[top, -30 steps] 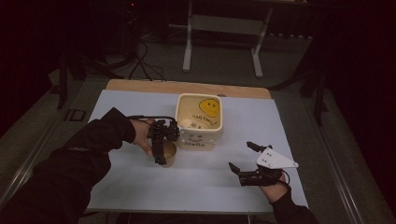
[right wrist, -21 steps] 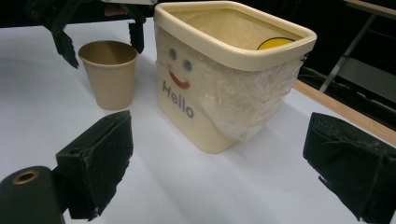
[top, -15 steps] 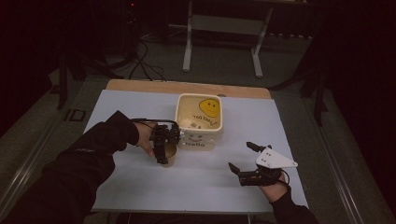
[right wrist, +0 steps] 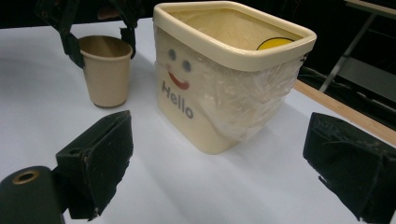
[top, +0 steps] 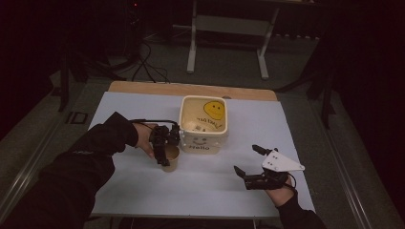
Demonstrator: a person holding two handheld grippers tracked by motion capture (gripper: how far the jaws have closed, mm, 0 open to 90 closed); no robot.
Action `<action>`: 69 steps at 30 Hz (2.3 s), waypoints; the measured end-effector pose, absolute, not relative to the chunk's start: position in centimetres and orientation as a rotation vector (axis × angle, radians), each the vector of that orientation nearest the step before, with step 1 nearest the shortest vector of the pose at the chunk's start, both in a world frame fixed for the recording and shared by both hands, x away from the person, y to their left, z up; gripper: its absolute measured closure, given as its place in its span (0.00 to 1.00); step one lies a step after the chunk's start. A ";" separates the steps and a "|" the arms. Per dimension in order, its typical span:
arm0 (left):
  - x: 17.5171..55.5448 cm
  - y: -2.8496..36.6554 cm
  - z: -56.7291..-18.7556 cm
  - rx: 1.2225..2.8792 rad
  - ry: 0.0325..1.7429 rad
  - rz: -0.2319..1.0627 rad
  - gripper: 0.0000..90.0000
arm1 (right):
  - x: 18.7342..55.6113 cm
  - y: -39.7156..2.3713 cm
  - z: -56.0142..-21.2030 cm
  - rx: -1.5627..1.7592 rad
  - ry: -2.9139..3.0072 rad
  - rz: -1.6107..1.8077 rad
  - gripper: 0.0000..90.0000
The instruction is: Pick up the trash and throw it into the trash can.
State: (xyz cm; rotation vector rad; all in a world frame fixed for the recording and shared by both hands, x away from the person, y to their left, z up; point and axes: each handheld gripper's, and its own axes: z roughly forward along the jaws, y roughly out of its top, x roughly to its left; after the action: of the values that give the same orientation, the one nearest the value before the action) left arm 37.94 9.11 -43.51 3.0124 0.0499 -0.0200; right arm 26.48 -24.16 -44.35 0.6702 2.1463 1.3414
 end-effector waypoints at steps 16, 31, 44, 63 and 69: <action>37.7 10.9 -38.9 2.969 0.106 0.018 0.31 | 26.5 -24.1 -44.4 0.671 2.151 1.341 0.09; 37.9 10.9 -34.0 2.983 0.106 0.078 0.32 | 26.6 -24.2 -44.4 0.676 2.149 1.346 0.09; 38.3 9.9 -29.7 2.994 0.092 0.140 0.32 | 26.6 -24.1 -44.5 0.676 2.156 1.350 0.09; 39.8 7.4 -25.7 2.988 0.086 0.168 0.33 | 26.6 -24.2 -44.5 0.668 2.158 1.349 0.09; 40.2 6.7 -25.2 2.986 0.091 0.169 0.33 | 26.6 -24.2 -44.5 0.668 2.158 1.350 0.09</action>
State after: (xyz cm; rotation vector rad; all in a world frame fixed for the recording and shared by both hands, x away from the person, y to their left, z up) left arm 40.18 6.68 -25.22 2.9861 0.0911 0.1694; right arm 26.62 -24.17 -44.50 0.6677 2.1577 1.3503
